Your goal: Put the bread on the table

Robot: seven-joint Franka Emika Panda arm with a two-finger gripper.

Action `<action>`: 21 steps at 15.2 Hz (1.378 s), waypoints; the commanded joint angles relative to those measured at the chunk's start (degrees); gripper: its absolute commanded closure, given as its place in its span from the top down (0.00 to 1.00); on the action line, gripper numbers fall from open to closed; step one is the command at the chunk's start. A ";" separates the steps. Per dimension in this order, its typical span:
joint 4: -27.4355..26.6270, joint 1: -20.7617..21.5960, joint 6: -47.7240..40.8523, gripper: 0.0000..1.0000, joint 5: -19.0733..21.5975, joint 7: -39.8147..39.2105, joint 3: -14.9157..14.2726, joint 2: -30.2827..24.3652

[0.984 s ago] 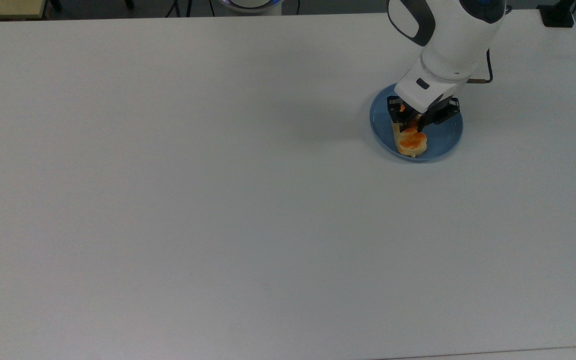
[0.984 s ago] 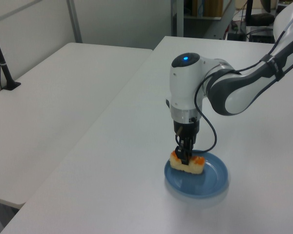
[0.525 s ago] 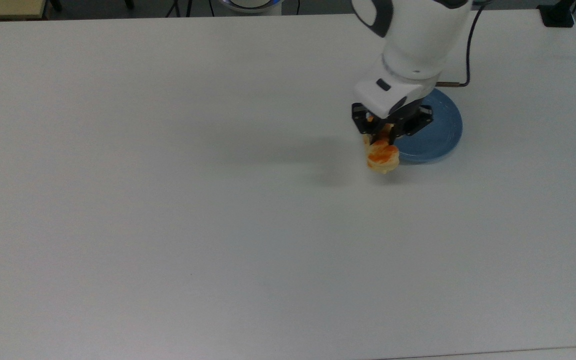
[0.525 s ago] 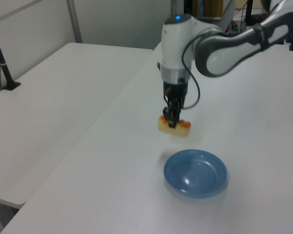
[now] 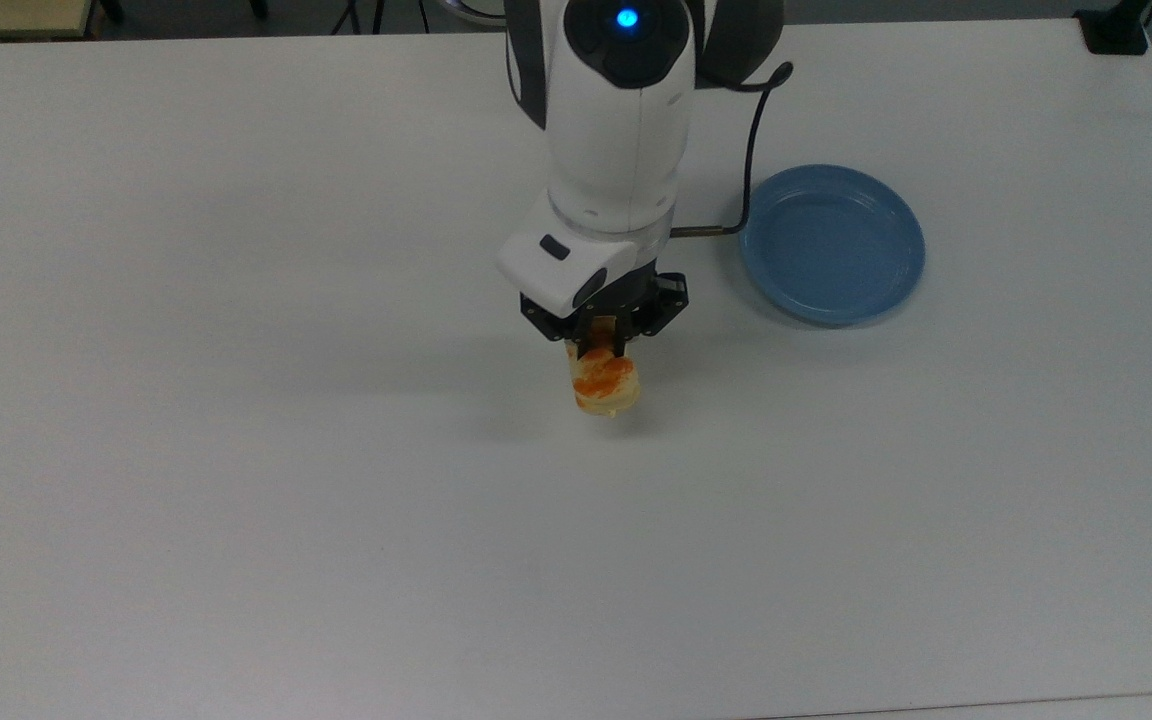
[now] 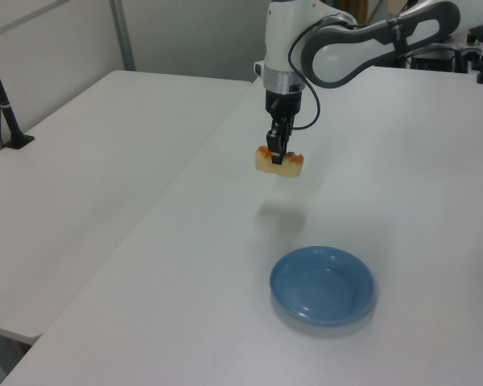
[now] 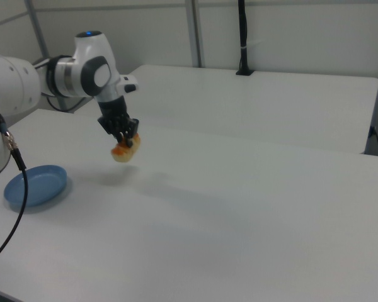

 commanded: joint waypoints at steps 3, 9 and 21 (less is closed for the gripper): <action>1.64 -2.67 5.40 0.31 -5.35 -2.89 -0.15 6.57; 1.55 -3.82 6.73 1.00 -5.61 -2.45 -0.23 7.90; -0.29 -9.26 -20.23 1.00 4.32 3.09 -0.15 -16.07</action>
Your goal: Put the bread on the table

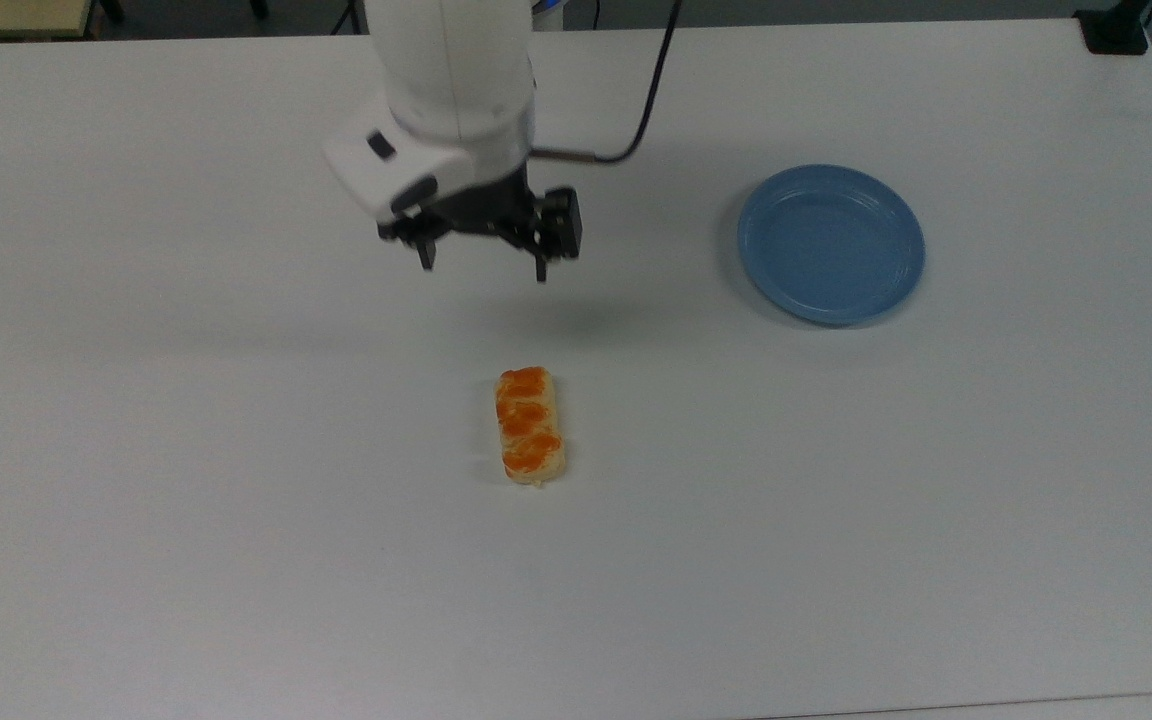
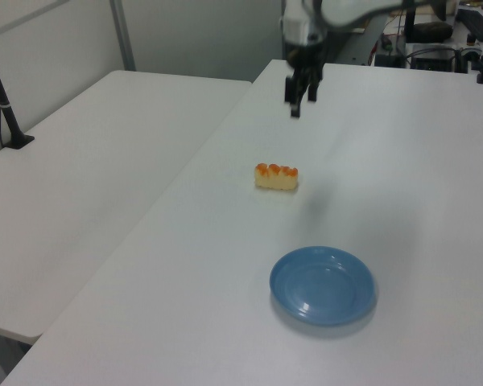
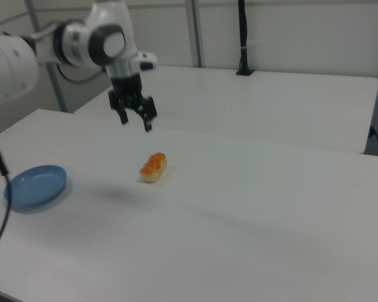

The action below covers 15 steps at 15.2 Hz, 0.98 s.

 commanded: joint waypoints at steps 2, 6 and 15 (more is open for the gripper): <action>-3.95 -1.72 -10.88 1.00 3.44 1.12 -0.80 -13.41; -9.91 -0.76 -13.37 1.00 3.71 1.03 -3.08 -21.77; -16.26 1.27 -3.09 1.00 3.44 -8.28 -6.78 -24.69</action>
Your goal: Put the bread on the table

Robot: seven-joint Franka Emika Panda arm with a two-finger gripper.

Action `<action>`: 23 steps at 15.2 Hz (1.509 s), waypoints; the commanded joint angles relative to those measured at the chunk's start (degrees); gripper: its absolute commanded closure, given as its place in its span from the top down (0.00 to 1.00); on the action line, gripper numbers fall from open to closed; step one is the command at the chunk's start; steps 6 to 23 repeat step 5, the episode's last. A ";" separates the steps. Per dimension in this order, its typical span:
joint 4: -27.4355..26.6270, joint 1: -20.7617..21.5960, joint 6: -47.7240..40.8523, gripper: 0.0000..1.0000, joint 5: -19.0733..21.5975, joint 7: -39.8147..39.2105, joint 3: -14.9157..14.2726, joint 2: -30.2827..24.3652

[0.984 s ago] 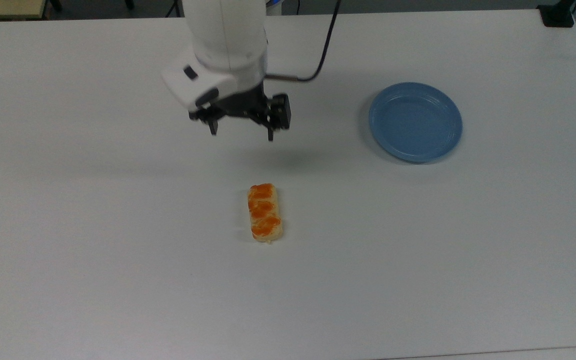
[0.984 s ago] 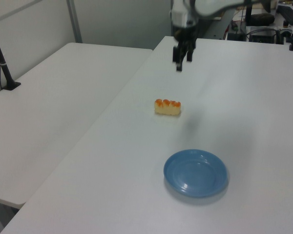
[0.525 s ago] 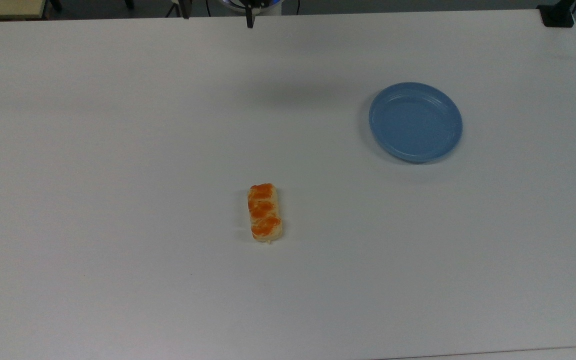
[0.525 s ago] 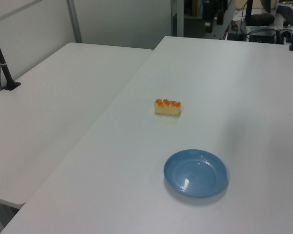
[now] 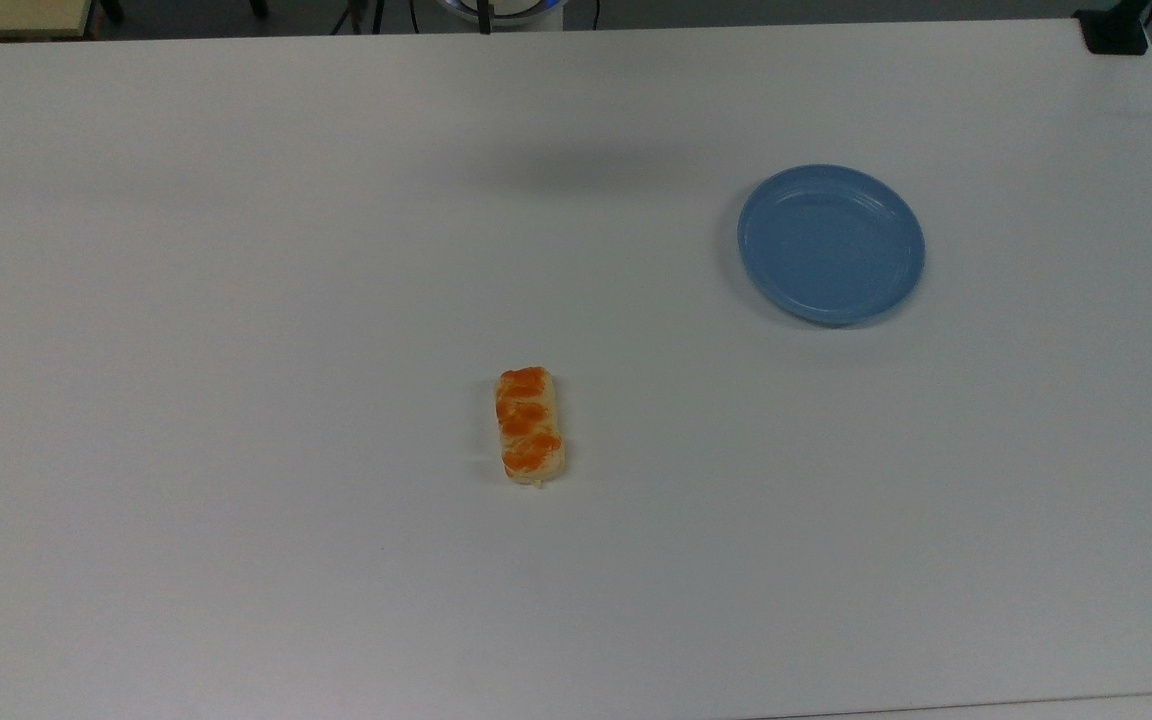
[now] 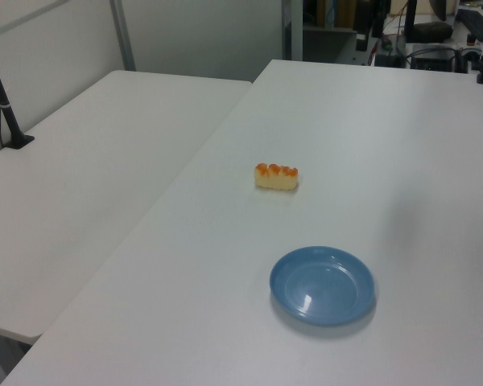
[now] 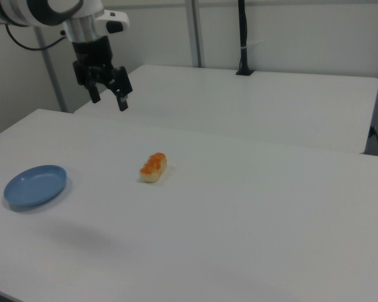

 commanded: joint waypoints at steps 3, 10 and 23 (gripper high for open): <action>-3.53 1.00 4.10 1.00 0.56 -3.30 -1.32 -2.20; -3.44 1.17 3.66 1.00 0.56 -4.10 -1.41 -2.21; -3.44 1.17 3.66 1.00 0.56 -4.10 -1.41 -2.21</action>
